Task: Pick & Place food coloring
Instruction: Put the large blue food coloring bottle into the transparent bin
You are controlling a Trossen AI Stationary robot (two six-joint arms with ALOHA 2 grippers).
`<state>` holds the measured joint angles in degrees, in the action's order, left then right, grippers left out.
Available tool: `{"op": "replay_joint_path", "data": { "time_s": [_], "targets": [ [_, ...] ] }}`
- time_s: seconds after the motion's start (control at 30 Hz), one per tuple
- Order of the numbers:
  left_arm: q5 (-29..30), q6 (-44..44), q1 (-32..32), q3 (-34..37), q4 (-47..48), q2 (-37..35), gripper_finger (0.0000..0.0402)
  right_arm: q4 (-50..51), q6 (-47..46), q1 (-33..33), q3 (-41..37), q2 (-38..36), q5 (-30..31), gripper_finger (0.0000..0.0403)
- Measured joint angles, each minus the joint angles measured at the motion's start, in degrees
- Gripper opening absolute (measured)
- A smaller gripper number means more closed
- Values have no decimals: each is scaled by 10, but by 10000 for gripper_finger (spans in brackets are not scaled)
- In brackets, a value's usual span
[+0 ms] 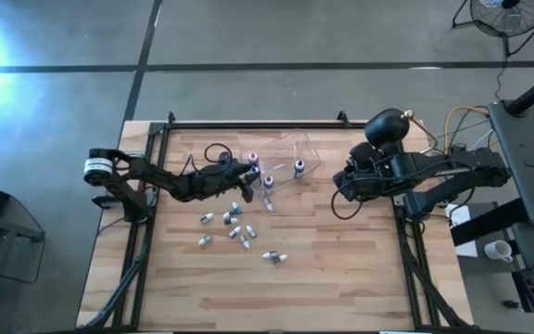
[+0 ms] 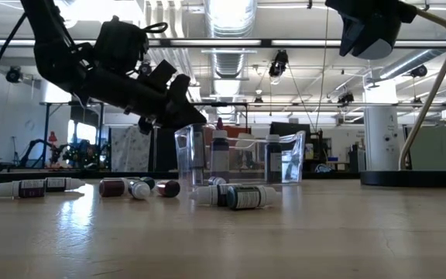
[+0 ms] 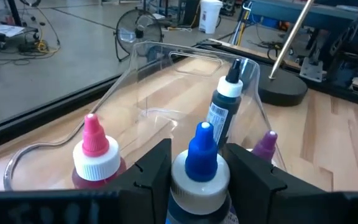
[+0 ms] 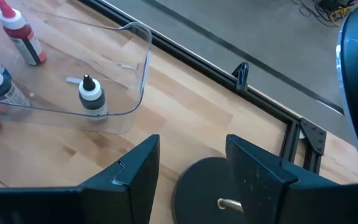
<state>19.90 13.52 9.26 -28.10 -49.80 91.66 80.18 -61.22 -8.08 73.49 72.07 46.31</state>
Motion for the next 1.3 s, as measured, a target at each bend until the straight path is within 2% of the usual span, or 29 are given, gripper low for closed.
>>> {"op": "replay_joint_path", "data": {
  "time_s": [0.63, 0.93, 1.2, 1.3],
  "targets": [
    [-6, 16, 0, 1, 30, 1, 119, -1, -3, 0, 0, 0, 0, 176],
    [-5, 16, 0, 1, 31, 2, 174, -2, -3, 0, 0, 0, 0, 176],
    [-3, 15, 0, 0, 40, 1, 178, -2, -3, 0, 0, 0, 0, 176],
    [-14, 20, 2, -29, 62, -15, 178, -2, -12, 0, 0, 0, 0, 176]
  ]
}}
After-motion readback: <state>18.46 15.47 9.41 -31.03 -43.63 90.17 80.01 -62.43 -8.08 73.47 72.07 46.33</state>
